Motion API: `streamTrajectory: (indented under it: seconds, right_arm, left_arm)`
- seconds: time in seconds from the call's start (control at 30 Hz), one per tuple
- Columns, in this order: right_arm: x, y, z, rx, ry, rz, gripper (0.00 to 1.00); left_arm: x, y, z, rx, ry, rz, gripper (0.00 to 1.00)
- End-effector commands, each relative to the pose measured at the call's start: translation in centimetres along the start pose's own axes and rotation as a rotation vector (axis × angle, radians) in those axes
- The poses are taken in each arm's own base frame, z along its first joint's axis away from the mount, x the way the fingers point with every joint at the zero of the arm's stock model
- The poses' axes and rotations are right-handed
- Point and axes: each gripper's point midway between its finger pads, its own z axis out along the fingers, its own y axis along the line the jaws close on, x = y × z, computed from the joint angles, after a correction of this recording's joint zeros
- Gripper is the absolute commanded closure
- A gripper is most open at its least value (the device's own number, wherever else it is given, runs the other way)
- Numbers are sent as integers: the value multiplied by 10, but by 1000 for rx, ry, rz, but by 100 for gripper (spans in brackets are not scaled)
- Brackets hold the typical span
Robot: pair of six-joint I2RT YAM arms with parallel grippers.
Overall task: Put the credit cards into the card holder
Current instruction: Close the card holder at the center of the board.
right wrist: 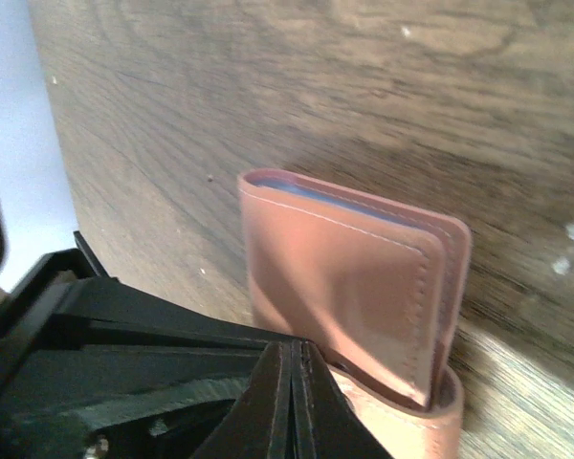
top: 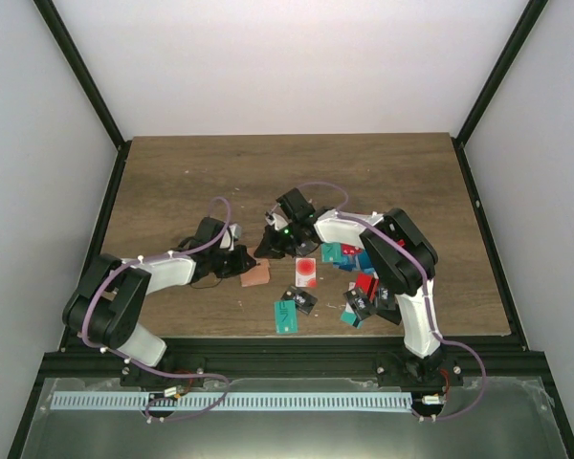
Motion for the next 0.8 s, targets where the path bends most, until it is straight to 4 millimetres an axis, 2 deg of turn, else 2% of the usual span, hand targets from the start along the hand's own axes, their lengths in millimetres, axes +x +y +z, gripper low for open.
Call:
streamTrajectory:
  seconds: [0.0,0.2,0.43,0.77]
  right_arm:
    - [-13,2,-1,8,-9,-24,99]
    - [-10,-19,5,54,1,-5,99]
    - [1,-44,14,109,32,17,99]
    - [4,-48,14,117,42,16,99]
  left_arm:
    - [12,15,5,-69,45,14,96]
    - [9,10,2,-65,43,40,96]
    - [-4,2,-4,-83,27,94,96]
    - [-15,-8,-5,-105,30,147,96]
